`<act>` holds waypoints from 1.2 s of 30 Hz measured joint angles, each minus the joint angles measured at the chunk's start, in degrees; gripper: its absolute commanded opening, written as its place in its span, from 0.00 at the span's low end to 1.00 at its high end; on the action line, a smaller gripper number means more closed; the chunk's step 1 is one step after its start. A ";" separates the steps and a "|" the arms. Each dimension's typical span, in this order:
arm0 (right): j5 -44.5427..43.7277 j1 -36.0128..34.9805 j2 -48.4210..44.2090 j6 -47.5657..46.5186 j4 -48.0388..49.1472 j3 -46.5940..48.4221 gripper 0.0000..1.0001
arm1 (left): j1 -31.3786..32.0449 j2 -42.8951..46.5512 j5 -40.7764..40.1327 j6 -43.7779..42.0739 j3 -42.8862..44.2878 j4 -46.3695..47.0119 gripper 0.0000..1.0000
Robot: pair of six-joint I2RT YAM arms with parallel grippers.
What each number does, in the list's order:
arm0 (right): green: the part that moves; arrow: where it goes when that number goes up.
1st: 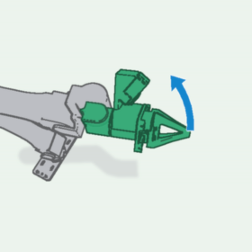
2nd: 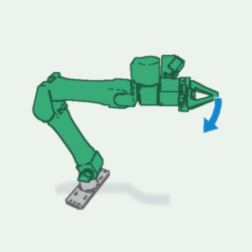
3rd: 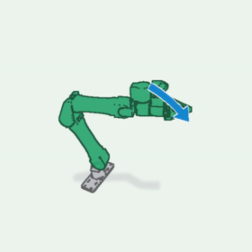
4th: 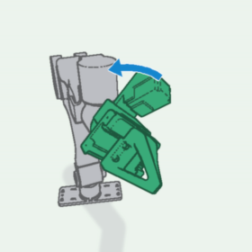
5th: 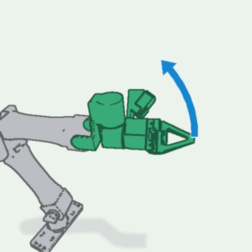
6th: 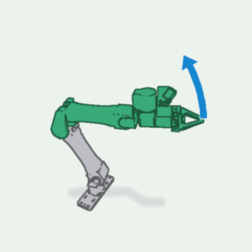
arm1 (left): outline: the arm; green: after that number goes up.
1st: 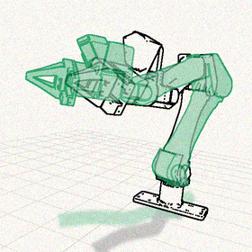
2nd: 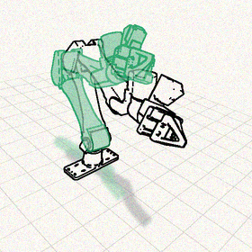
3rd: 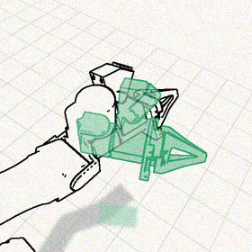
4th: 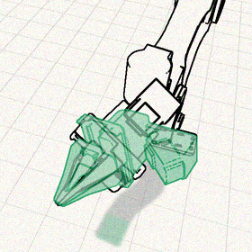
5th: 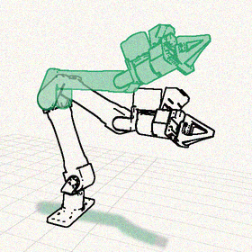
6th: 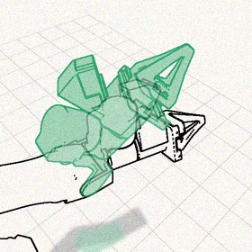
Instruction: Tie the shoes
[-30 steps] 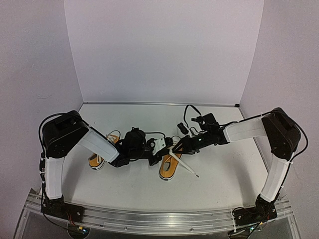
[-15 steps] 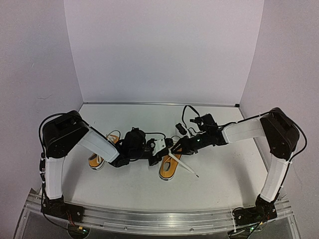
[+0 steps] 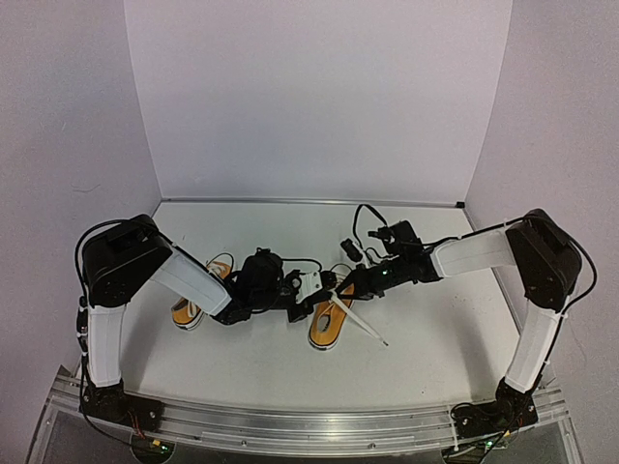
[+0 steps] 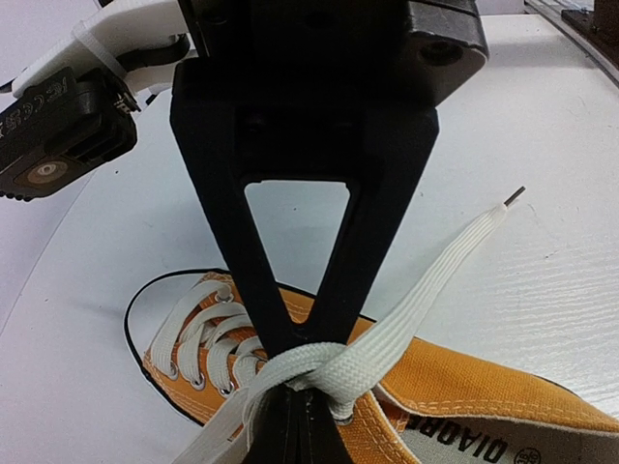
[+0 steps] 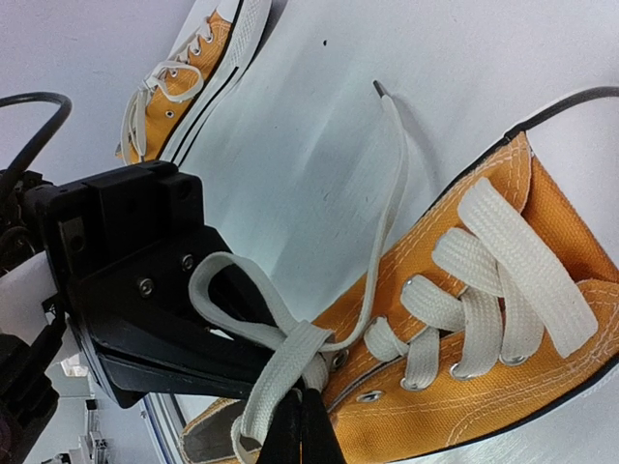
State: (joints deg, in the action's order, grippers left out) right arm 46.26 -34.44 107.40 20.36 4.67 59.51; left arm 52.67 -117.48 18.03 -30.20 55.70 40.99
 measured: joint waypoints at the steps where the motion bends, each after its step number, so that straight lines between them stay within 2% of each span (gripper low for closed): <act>1: -0.27 0.00 -0.18 -0.19 -0.19 0.00 0.00 | 0.03 0.13 -0.16 -0.11 -0.09 0.01 0.01; 13: -2.12 0.66 -3.26 -1.57 -1.71 -0.02 0.00 | 0.26 2.78 -2.45 -2.11 -2.42 -2.07 0.19; 21: -2.27 0.72 -3.29 -2.12 -1.75 -0.04 0.00 | 0.03 7.85 -3.49 -2.98 -4.48 -5.70 0.31; 28: -2.25 0.72 -4.00 -2.18 -1.86 -0.07 0.00 | -2.08 10.31 -4.48 -2.78 -5.35 -8.47 0.51; 36: -2.07 0.72 -4.12 -2.30 -1.94 -0.07 0.00 | -3.11 10.37 -3.81 -2.49 -4.11 -12.17 0.55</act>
State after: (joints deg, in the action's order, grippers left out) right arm 44.18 -33.71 103.28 18.06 2.73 59.44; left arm 49.56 -107.11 14.21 -32.69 51.58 28.82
